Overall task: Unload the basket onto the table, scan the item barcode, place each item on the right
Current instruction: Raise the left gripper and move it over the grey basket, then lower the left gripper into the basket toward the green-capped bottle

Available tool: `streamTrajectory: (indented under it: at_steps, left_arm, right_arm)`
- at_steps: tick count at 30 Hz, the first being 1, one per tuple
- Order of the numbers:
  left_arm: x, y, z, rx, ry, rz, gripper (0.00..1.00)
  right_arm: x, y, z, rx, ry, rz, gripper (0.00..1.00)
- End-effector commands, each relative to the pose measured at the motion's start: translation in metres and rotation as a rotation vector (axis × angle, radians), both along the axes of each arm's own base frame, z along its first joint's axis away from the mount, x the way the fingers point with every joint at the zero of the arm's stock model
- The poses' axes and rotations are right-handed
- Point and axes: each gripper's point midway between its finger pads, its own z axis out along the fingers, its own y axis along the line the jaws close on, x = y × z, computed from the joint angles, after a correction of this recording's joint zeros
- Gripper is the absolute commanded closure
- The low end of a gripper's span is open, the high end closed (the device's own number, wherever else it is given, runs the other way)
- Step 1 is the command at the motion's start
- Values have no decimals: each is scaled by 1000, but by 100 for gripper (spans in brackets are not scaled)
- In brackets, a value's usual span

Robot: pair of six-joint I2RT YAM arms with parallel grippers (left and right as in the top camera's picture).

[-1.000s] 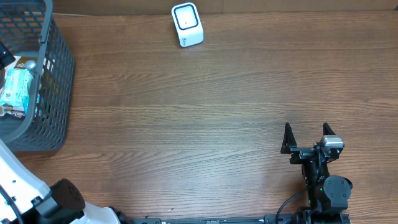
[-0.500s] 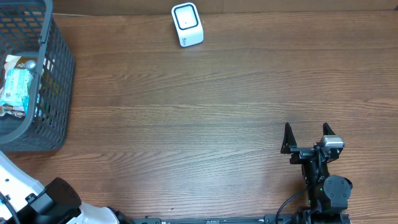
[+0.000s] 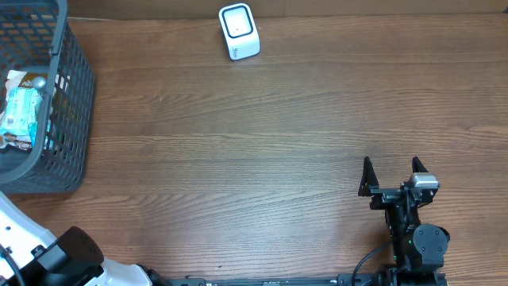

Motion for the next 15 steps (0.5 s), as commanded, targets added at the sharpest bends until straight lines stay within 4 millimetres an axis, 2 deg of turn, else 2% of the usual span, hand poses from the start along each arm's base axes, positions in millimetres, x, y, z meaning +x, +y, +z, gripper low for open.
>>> streamTrajectory:
  at_steps: [1, 7, 15]
  left_arm:
    - [-5, 9, -7, 5, 25, 46, 0]
    - [-4, 9, -10, 0, 31, 46, 0]
    - [-5, 10, -30, -26, 76, 47, 1]
  right_arm:
    - [0, -3, -2, 3, -3, -14, 0]
    - [0, -3, -2, 3, -3, -13, 0]
    - [0, -3, -2, 3, -3, -14, 0]
